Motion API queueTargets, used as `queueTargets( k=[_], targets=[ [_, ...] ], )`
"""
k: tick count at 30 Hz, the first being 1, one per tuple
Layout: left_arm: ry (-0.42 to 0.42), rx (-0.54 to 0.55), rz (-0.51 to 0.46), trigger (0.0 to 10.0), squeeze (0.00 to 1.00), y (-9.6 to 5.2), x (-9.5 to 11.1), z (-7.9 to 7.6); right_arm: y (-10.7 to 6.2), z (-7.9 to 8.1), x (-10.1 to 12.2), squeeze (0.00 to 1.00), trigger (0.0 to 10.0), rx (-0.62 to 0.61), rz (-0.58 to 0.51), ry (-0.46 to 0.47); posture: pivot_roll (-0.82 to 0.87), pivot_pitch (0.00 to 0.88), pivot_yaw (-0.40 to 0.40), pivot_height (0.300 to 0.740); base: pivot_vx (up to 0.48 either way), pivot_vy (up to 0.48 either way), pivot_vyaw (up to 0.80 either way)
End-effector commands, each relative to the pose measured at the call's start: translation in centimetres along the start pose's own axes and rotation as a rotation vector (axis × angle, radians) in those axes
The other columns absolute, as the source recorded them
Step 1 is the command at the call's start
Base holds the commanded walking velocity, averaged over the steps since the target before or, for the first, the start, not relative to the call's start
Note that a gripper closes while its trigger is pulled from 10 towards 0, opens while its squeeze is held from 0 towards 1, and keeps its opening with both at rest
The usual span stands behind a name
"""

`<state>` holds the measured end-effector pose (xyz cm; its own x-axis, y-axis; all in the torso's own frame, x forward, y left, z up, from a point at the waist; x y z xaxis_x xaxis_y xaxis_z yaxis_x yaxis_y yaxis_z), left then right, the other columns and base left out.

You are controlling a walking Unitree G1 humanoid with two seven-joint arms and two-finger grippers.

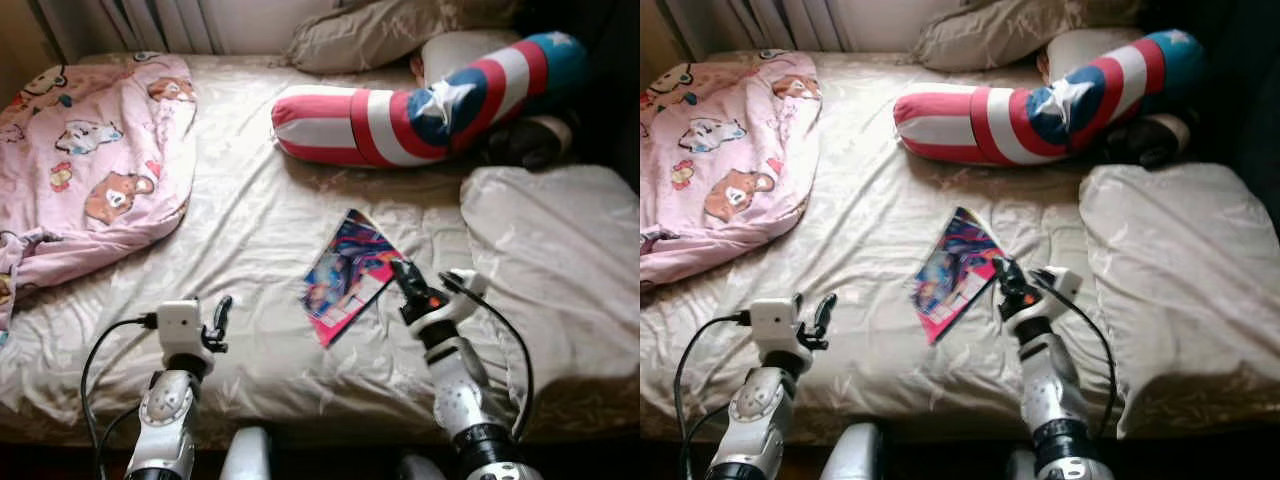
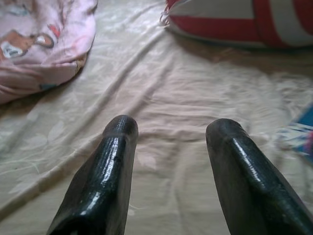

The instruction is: Clean up the room

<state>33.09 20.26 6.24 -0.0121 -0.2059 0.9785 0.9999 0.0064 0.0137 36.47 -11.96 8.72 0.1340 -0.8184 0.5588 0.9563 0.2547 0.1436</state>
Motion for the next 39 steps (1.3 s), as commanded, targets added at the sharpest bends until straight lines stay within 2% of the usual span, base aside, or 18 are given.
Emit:
queueTargets(
  k=[1,4,8,10,12,15,16,18,22,23,28,30,31,32,33,34,38,39],
  targets=[
    [0.006,0.001,0.031,10.0,0.0,-0.4,-0.7,0.4,0.5,0.5,0.5,0.0,10.0,0.016,-0.036,0.066,0.08,0.139,-0.018,0.632,0.0,0.0,0.0],
    [0.006,-0.001,0.033,10.0,0.0,-0.5,-0.8,0.4,0.4,-0.4,0.6,0.0,10.0,-0.009,-0.048,0.139,0.08,0.136,-0.016,0.632,0.0,0.0,0.0],
    [0.007,-0.006,0.03,10.0,0.0,-0.6,-0.7,0.3,0.3,-1.5,0.6,0.0,10.0,-0.052,-0.055,0.181,0.1,0.135,-0.007,0.632,0.0,0.0,0.0],
    [0.011,-0.01,0.026,10.0,0.0,-0.6,-0.6,0.4,0.6,-1.5,0.6,0.0,10.0,-0.051,-0.068,0.232,0.1,0.137,-0.003,0.632,0.0,0.0,0.0],
    [0.012,-0.01,0.025,10.0,0.0,-0.7,-0.6,0.5,0.7,-1.4,0.7,0.0,10.0,-0.05,-0.074,0.244,0.11,0.139,-0.001,0.632,0.0,0.0,0.0],
    [0.021,-0.012,0.024,10.0,0.0,-0.9,-0.6,0.8,0.7,-2.2,1.7,0.0,10.0,-0.08,-0.133,0.289,0.13,0.144,0.006,0.632,0.0,0.0,0.0],
    [0.027,-0.011,0.022,10.0,0.0,-1.1,-0.5,1.0,0.4,-3.3,2.4,0.0,10.0,-0.123,-0.181,0.36,0.15,0.15,0.015,0.632,0.0,0.0,0.0],
    [0.037,-0.012,0.023,10.0,0.0,-1.3,-0.5,1.3,0.1,-4.1,2.4,0.0,10.0,-0.151,-0.193,0.427,0.16,0.155,0.022,0.632,0.0,0.0,0.0],
    [0.056,-0.01,0.027,10.0,0.0,-1.8,-0.5,2.0,0.5,-3.8,2.6,0.0,10.0,-0.127,-0.2,0.463,0.18,0.172,0.037,0.632,0.0,0.0,0.0],
    [0.063,-0.008,0.029,10.0,0.0,-2.1,-0.5,2.3,0.8,-3.5,3.1,0.0,10.0,-0.091,-0.232,0.513,0.18,0.178,0.047,0.632,0.0,0.0,0.0],
    [0.087,-0.024,0.043,10.0,0.0,-2.7,-0.7,2.5,0.4,-4.4,3.9,0.0,10.0,-0.131,-0.291,0.542,0.21,0.187,0.073,0.632,0.0,0.0,0.0],
    [0.104,-0.052,0.041,10.0,0.0,-3.4,-0.4,2.2,-2.0,-7.4,3.6,0.0,10.0,-0.28,-0.362,0.638,0.25,0.198,0.095,0.632,0.0,0.0,0.0],
    [0.104,-0.052,0.041,10.0,0.0,-3.4,-0.4,2.2,-2.0,-7.4,3.6,0.0,10.0,-0.28,-0.362,0.638,0.25,0.198,0.095,0.632,0.0,0.0,0.0],
    [0.109,-0.057,0.042,10.0,0.0,-3.6,-0.2,2.2,-3.2,-8.7,2.9,0.0,10.0,-0.364,-0.362,0.642,0.26,0.204,0.103,0.632,0.0,0.0,0.0],
    [0.111,-0.058,0.043,10.0,0.0,-3.7,-0.2,2.3,-3.7,-9.1,2.6,0.0,10.0,-0.4,-0.355,0.633,0.27,0.208,0.107,0.632,0.0,0.0,0.0],
    [0.117,-0.061,0.047,10.0,0.0,-4.0,-0.2,2.4,-5.1,-10.4,1.8,0.0,10.0,-0.495,-0.353,0.618,0.27,0.213,0.112,0.632,0.0,0.0,0.0],
    [0.123,-0.063,0.053,10.0,0.0,-4.4,-0.2,2.7,-7.2,-11.9,1.0,0.0,10.0,-0.618,-0.37,0.609,0.28,0.224,0.121,0.632,0.0,0.0,0.0],
    [0.126,-0.069,0.064,10.0,0.0,-4.7,-0.2,2.7,-8.6,-12.9,0.3,0.0,10.0,-0.712,-0.35,0.574,0.27,0.23,0.124,0.632,0.0,0.0,0.0]
  ],
)
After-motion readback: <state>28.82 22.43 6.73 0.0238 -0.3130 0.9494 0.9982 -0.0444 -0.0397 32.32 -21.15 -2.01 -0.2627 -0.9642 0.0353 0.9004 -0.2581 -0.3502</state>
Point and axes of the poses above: a point about 5 cm out from each wrist's last joint towards the gripper, its own y axis pointing out of the wrist towards the gripper, its own x axis along the axis of the wrist's last joint, z = x × y, the point moved 4 cm from there along y, pointing out of the wrist towards the gripper, and after that the axes turned 12 degrees about y, right-handed, at the moved point
